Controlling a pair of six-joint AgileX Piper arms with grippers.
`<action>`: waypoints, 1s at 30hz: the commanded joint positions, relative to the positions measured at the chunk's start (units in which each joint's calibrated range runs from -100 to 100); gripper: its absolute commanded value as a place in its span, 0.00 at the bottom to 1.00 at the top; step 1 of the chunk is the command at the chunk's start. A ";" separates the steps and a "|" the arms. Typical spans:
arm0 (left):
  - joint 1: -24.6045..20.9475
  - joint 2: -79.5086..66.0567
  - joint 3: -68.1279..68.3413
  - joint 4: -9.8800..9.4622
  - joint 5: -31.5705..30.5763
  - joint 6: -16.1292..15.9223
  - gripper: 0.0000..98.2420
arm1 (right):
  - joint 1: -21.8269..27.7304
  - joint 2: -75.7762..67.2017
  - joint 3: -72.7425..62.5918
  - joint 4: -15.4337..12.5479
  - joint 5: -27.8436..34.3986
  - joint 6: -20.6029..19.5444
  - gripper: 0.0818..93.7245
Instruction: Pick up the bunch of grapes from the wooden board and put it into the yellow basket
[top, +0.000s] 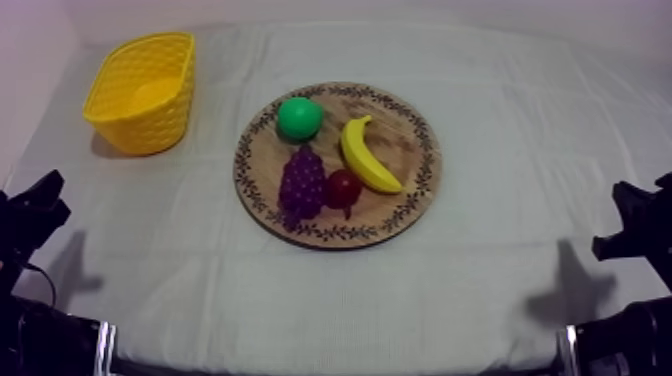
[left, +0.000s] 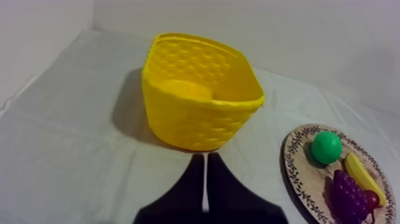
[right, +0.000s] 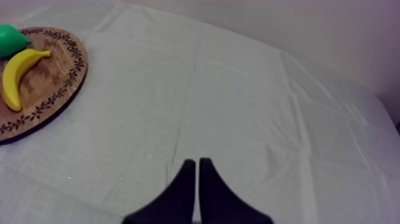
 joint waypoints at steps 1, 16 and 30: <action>0.25 0.00 -0.41 0.03 1.95 -6.25 0.00 | 0.02 0.03 -0.04 -0.02 0.00 -0.02 0.00; 0.25 0.00 -0.63 0.05 2.75 -6.64 0.00 | 0.02 0.03 -0.04 -0.02 0.00 -0.02 0.00; 1.56 7.09 -6.83 0.04 -0.13 -6.12 0.00 | 0.02 0.03 -0.04 -0.02 0.00 -0.02 0.00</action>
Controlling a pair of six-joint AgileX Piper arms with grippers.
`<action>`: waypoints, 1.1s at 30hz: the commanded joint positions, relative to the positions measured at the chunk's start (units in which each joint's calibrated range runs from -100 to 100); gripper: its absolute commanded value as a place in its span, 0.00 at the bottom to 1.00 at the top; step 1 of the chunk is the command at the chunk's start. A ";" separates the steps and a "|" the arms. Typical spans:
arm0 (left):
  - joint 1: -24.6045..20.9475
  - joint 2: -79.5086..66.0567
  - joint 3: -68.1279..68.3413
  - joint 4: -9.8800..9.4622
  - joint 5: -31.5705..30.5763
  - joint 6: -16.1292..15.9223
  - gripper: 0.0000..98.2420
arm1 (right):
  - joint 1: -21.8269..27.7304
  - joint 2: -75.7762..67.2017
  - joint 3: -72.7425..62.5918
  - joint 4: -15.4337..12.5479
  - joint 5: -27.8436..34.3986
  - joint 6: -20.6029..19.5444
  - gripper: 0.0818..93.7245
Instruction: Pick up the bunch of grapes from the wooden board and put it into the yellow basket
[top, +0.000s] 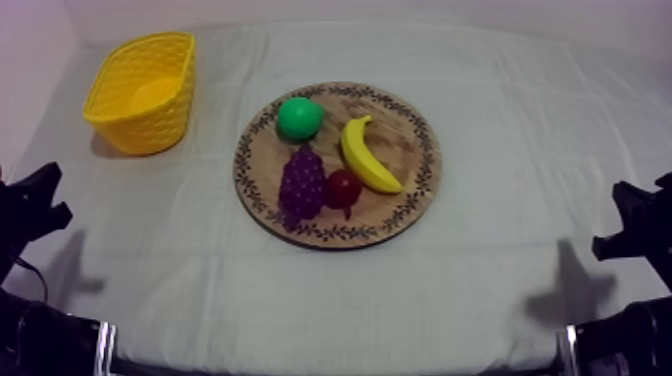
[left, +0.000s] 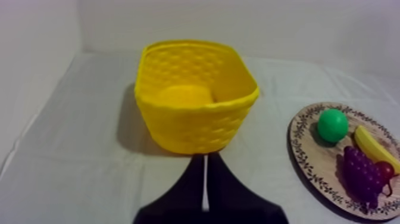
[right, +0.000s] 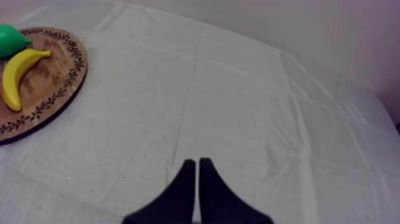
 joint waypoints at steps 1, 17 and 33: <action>0.41 2.94 -3.44 -0.08 -0.08 -0.11 0.00 | 0.02 0.03 -0.04 -0.02 0.00 0.01 0.00; 4.70 29.02 -34.66 1.74 7.23 -3.82 0.00 | 0.02 0.03 -0.04 -0.02 0.00 0.03 0.00; 14.67 49.89 -58.46 2.45 17.03 -8.74 0.00 | 0.02 0.03 -0.04 -0.02 0.00 0.01 0.00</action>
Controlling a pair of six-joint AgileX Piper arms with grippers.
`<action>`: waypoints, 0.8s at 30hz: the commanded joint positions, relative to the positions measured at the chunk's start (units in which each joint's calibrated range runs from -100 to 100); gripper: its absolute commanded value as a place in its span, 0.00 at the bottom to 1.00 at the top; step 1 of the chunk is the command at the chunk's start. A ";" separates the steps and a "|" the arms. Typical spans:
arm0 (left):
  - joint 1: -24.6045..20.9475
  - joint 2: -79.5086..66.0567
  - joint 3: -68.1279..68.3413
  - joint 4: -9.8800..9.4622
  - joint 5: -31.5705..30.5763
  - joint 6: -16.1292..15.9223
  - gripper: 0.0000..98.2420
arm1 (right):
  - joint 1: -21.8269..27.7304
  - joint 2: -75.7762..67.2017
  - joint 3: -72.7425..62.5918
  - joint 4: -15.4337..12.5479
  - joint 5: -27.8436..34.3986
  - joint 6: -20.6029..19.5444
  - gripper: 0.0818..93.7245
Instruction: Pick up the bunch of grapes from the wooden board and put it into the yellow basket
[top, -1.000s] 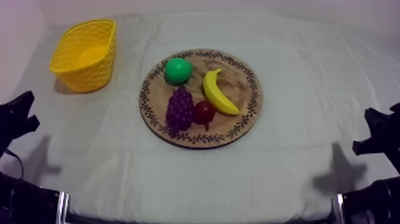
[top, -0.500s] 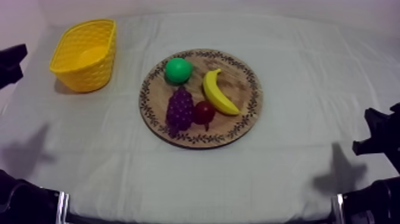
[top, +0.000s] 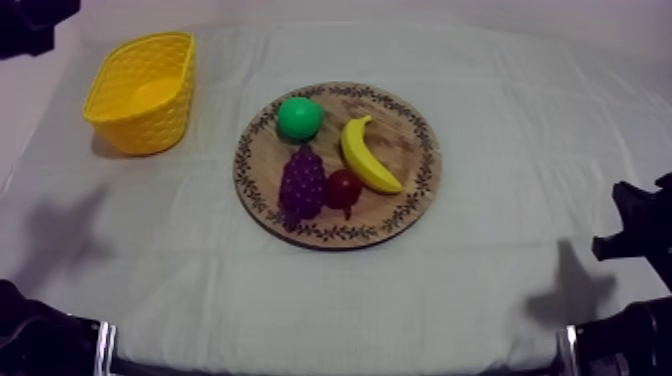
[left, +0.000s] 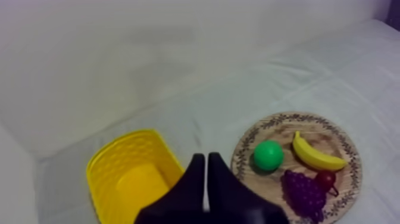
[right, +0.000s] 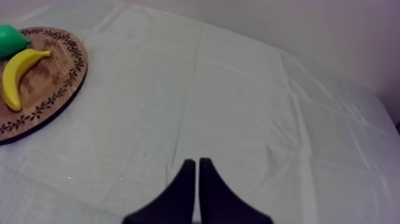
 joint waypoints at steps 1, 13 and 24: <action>2.17 2.93 -3.05 -0.08 0.09 -0.04 0.00 | 0.02 0.03 -0.04 -0.02 0.00 0.01 0.00; 10.08 15.97 -13.12 -0.14 3.02 -1.30 0.00 | 0.02 0.03 -0.04 -0.02 0.00 0.01 0.00; 12.26 27.17 -20.53 0.23 8.39 -4.64 0.00 | 0.02 0.03 -0.04 -0.02 0.00 0.01 0.00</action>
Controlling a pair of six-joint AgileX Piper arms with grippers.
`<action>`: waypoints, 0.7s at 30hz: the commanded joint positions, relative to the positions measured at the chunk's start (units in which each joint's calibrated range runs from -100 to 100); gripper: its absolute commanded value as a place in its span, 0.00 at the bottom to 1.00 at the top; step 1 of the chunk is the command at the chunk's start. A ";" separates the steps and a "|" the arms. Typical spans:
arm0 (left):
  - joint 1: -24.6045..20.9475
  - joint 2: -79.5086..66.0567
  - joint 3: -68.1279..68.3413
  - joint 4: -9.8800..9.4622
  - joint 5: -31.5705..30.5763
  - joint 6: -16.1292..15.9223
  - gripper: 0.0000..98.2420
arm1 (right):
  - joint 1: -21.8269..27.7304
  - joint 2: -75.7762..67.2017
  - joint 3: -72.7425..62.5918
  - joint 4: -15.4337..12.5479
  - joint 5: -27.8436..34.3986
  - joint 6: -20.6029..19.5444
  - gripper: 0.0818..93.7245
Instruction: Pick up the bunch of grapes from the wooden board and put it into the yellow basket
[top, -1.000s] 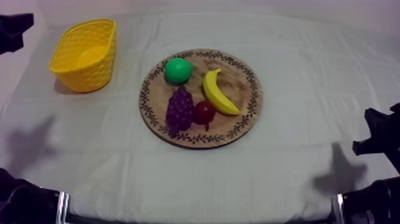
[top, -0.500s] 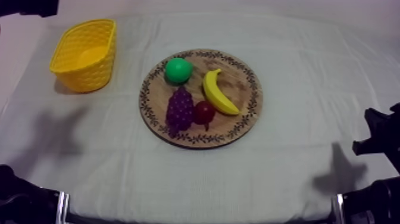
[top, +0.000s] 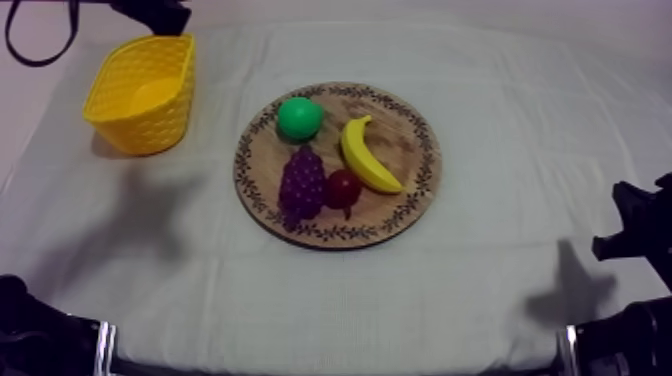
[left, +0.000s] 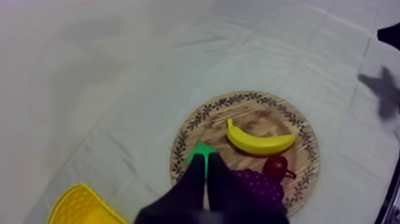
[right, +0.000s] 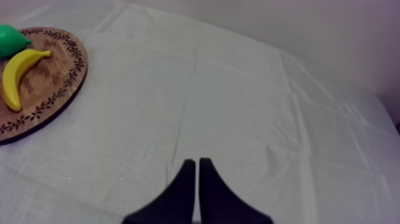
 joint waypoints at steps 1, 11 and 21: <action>0.08 2.58 -2.04 0.07 1.82 -0.91 0.00 | 0.02 0.03 -0.04 -0.02 0.00 0.01 0.00; 0.96 14.18 -9.80 -0.09 9.25 -3.94 0.00 | 0.02 0.03 -0.04 -0.02 0.00 0.01 0.00; 3.47 24.79 -17.35 -2.38 17.21 -5.96 0.00 | 0.02 0.03 -0.04 -0.02 0.00 0.02 0.00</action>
